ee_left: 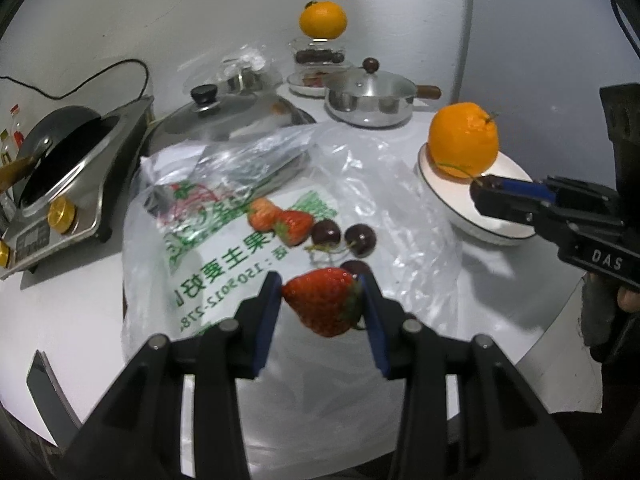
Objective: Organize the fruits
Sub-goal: 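Carry the strawberry with the left gripper while the right gripper carries the cherry over the plate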
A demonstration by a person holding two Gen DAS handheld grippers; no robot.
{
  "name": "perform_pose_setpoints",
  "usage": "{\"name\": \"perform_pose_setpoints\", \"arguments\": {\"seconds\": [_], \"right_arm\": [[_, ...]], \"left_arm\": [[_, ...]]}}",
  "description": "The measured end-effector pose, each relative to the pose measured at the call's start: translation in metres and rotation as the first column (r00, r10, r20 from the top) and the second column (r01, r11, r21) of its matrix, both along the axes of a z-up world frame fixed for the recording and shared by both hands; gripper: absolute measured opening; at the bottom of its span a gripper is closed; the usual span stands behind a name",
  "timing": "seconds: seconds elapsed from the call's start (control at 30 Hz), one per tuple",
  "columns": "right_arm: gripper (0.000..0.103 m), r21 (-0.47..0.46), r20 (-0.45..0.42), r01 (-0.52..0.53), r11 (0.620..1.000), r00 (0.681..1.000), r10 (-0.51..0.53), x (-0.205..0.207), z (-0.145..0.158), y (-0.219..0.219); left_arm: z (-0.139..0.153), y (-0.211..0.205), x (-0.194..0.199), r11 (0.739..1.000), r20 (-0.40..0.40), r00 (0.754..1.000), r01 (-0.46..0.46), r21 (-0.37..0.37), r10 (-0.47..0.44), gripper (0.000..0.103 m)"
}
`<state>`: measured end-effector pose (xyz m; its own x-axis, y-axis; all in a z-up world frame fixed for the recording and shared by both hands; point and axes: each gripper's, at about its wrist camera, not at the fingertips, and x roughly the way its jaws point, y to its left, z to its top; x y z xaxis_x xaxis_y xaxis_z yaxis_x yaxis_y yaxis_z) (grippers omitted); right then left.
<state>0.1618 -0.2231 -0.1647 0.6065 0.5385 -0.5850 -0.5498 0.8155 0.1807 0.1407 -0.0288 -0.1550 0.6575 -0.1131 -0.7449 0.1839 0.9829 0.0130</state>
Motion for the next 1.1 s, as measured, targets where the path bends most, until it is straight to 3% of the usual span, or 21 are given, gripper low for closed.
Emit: {"name": "perform_pose_setpoints", "arguments": {"seconds": [1.1], "right_arm": [[0.026, 0.022, -0.011, 0.066, 0.998, 0.998, -0.066, 0.012, -0.012, -0.077]], "left_arm": [[-0.004, -0.102, 0.039, 0.995, -0.017, 0.995, 0.097, -0.013, -0.097, 0.041]]}}
